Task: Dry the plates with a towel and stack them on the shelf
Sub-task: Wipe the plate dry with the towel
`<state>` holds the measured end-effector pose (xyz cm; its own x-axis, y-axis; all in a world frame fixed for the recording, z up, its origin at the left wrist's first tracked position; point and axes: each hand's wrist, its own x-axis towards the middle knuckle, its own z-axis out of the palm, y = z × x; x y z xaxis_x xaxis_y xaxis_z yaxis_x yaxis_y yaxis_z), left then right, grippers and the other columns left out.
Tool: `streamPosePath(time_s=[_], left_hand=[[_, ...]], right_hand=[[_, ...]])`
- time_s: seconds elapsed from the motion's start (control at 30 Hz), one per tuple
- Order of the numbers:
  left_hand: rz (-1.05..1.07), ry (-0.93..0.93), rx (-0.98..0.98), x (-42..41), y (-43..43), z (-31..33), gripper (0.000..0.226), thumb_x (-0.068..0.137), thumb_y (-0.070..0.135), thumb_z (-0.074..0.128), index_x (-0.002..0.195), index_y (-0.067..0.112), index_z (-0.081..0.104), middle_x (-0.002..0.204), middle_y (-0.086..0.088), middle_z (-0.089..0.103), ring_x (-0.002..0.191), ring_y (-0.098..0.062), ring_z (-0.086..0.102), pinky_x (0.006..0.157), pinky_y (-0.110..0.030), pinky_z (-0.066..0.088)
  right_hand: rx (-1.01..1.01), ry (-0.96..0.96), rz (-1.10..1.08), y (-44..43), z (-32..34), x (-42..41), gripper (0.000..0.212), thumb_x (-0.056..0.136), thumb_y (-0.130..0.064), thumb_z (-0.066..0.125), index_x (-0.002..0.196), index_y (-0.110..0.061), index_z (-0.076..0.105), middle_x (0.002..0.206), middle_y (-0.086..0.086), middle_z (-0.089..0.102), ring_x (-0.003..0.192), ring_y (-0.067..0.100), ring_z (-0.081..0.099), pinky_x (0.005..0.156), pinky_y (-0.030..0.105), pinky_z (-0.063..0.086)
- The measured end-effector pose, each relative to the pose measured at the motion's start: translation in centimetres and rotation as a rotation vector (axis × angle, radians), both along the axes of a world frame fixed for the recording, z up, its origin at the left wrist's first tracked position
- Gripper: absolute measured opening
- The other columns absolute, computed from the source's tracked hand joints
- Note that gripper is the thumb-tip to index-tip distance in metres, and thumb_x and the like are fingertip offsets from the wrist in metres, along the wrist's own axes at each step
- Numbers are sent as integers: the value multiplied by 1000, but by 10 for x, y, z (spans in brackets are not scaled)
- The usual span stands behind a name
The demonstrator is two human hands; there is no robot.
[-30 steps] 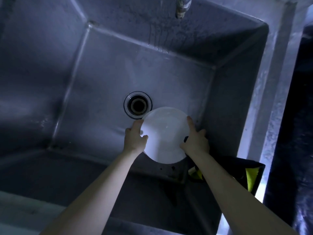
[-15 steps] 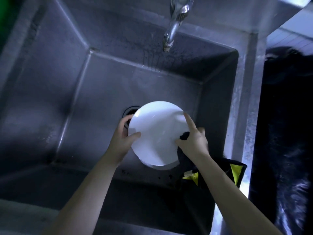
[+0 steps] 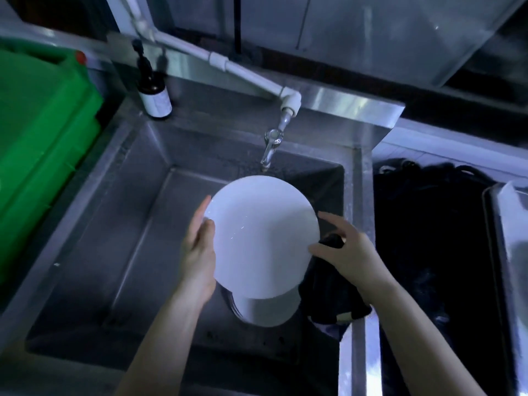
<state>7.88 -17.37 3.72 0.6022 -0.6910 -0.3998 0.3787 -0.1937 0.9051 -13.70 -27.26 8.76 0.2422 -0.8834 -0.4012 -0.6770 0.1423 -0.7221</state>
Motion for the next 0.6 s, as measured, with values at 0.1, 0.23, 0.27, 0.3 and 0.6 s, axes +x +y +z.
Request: streamPosePath(time_s=[0.1,0.23,0.27,0.3,0.6], left_hand=[[3,-4,-48,-3,1,23,43,108,25,41,114,62,61,131,22,64,126,-9,58,107,-43,47],[-35,-69,-95,-7,3,43,44,108,24,40,117,62,59,119,27,64,114,-3,59,110,-41,43],[-50,-85,-102,-10,4,47,45,107,25,40,119,64,58,98,33,63,96,6,59,101,-28,45],[-55,-91,-107,-11,4,50,45,107,25,40,121,65,56,80,36,58,78,14,55,87,-14,42],[70,156,-271,-50,-2,82,39,108,14,38,122,41,61,107,8,77,96,-12,73,73,-28,58]], right_hand=[[-186,61,-55,-12,42,-14,39,73,-25,83,110,-27,72,89,-13,68,94,16,65,87,34,52],[-550,141,-19,-27,105,-19,19,75,-23,80,93,-23,76,81,-14,66,81,1,58,70,5,37],[-649,153,-9,-29,121,-16,16,76,-21,79,92,-21,75,83,-11,67,82,3,58,68,5,35],[-755,152,-1,-29,135,-12,15,76,-19,78,91,-18,74,86,-5,68,85,8,59,68,6,33],[-705,-231,531,58,144,44,68,78,-24,81,139,-20,51,130,3,50,119,9,51,100,9,35]])
